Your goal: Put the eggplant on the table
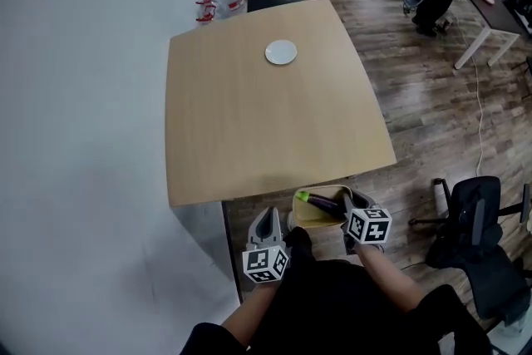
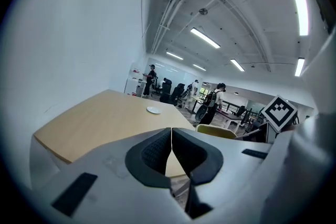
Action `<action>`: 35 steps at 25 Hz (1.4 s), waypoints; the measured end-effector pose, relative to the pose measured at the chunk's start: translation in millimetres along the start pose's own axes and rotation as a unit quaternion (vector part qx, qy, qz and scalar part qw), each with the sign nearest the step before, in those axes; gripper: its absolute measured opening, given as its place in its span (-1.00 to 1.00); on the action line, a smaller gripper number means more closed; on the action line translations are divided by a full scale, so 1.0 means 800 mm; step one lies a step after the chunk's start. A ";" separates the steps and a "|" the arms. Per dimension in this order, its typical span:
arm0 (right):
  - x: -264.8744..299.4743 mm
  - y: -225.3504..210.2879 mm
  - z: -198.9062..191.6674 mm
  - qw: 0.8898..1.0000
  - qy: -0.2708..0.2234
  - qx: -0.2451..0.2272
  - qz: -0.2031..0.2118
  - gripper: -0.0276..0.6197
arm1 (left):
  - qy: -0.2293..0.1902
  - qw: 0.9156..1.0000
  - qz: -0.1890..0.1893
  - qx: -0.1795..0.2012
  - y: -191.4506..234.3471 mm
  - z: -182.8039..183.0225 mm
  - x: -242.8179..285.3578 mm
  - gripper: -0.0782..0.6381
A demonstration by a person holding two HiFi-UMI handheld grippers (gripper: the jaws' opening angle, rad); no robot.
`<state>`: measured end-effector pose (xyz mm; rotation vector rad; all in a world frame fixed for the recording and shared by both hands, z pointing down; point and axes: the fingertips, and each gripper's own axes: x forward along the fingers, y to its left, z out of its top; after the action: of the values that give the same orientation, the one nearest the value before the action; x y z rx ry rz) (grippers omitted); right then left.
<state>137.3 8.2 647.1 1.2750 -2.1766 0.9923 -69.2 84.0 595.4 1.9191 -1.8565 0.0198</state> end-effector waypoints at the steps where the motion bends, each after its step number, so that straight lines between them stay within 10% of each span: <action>1: 0.012 0.006 0.006 1.000 0.001 0.002 0.002 -0.67 | -0.001 1.000 0.001 0.000 0.010 0.006 0.006 -0.74; 35: 0.344 0.109 0.226 0.998 0.024 -0.039 0.033 -0.67 | -0.015 0.998 0.055 -0.030 0.209 0.125 0.180 -0.74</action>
<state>-73.5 -256.8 680.0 1.1393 -2.2102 0.9438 -246.3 -81.6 606.0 1.7848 -1.9577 -0.0293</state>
